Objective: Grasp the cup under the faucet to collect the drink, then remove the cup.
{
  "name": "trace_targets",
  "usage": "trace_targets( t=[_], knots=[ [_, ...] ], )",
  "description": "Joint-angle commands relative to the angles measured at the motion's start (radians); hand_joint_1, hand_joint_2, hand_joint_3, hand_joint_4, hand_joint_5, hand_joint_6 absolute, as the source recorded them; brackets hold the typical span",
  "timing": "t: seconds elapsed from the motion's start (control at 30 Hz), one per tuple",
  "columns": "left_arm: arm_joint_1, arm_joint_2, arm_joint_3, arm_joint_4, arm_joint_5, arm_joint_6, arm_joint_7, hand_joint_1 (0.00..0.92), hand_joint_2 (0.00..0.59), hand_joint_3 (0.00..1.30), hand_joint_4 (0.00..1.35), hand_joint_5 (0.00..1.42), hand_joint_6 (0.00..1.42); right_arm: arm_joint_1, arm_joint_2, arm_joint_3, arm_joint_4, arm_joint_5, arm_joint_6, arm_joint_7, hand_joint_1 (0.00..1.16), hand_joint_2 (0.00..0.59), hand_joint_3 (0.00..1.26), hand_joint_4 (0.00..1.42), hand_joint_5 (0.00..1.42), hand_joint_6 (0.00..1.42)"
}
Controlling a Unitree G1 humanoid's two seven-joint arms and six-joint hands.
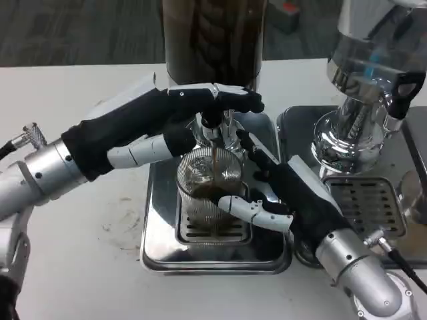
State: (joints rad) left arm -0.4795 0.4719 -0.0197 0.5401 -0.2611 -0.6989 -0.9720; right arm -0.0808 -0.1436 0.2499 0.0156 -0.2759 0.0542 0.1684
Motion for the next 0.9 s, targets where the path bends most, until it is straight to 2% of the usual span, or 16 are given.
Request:
trace_targets(
  t=[0.03,0.4,0.9],
  knots=[
    [0.040,0.024,-0.008,0.009,0.034,0.015,-0.007,0.000,0.072,0.30,0.18,0.18,0.11,-0.023,0.003,0.003,0.024,0.013,-0.018,0.007,0.54,0.207,0.00,0.00,0.00,0.09],
    [0.052,0.008,0.042,0.014,0.001,0.005,0.049,0.000,0.077,0.30,0.21,0.20,0.12,-0.030,0.007,0.003,0.037,0.017,-0.027,0.008,0.54,0.210,0.00,0.00,0.00,0.09],
    [0.091,-0.010,0.149,0.017,-0.023,0.000,0.131,0.000,0.082,0.33,0.26,0.23,0.15,-0.035,0.010,0.002,0.050,0.035,-0.046,0.013,0.53,0.216,0.00,0.00,0.00,0.11]
  ],
)
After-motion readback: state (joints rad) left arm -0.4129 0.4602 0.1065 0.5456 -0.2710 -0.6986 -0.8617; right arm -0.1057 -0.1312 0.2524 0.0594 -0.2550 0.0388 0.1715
